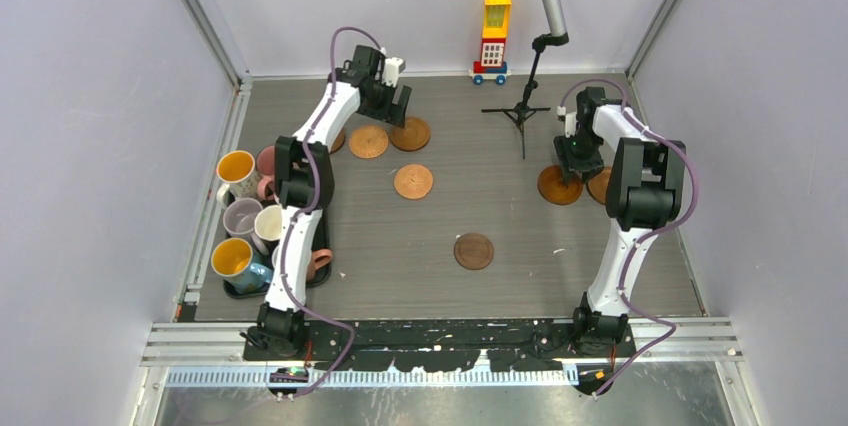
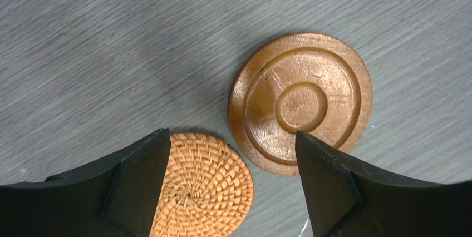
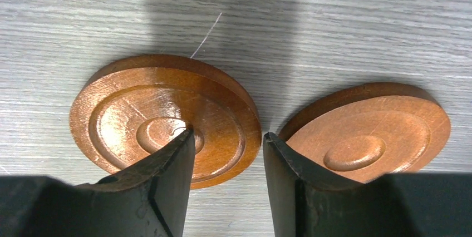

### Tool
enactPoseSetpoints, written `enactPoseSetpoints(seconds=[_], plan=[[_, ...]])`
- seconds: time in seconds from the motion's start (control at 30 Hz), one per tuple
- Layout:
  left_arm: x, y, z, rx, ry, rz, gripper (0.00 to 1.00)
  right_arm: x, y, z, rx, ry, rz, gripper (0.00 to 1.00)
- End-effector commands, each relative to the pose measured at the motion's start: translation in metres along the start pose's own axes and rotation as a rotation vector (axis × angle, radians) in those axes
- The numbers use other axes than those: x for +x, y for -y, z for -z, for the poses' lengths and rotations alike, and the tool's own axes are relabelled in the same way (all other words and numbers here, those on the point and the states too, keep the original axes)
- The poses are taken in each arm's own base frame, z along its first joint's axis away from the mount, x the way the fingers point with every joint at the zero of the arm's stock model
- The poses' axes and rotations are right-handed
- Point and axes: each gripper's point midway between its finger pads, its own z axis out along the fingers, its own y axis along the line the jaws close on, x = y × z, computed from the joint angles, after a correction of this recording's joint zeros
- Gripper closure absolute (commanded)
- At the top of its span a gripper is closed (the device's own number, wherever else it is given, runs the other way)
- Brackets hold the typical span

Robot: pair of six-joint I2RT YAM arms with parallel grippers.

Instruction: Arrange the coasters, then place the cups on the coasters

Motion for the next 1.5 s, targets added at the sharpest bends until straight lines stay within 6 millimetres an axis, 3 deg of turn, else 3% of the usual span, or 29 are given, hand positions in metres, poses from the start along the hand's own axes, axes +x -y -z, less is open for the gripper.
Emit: enactPoseSetpoints(seconds=[0.0,0.3,0.53,0.87,1.17,1.3,1.47], plan=[[-0.014,0.006,-0.006,0.033,0.041,0.005,0.18,-0.022,-0.004,0.03,-0.027,0.097,-0.034,0.45],[0.008,0.028,-0.025,0.074,-0.022,-0.046,0.34,-0.041,-0.005,0.081,-0.045,0.198,-0.047,0.38],[0.014,0.078,-0.033,0.089,-0.05,-0.172,0.52,-0.042,-0.013,0.11,-0.09,0.277,-0.039,0.37],[0.055,0.166,-0.037,0.188,-0.135,-0.212,0.61,-0.017,-0.023,0.117,-0.133,0.279,-0.044,0.37],[0.062,0.248,-0.043,0.282,-0.141,-0.135,0.67,0.003,-0.036,0.115,-0.175,0.281,-0.061,0.37],[0.067,0.273,-0.047,0.311,-0.14,-0.161,0.69,0.009,-0.036,0.118,-0.163,0.284,-0.052,0.37],[0.065,0.289,-0.043,0.352,-0.136,-0.149,0.68,0.009,-0.041,0.118,-0.188,0.291,-0.068,0.37]])
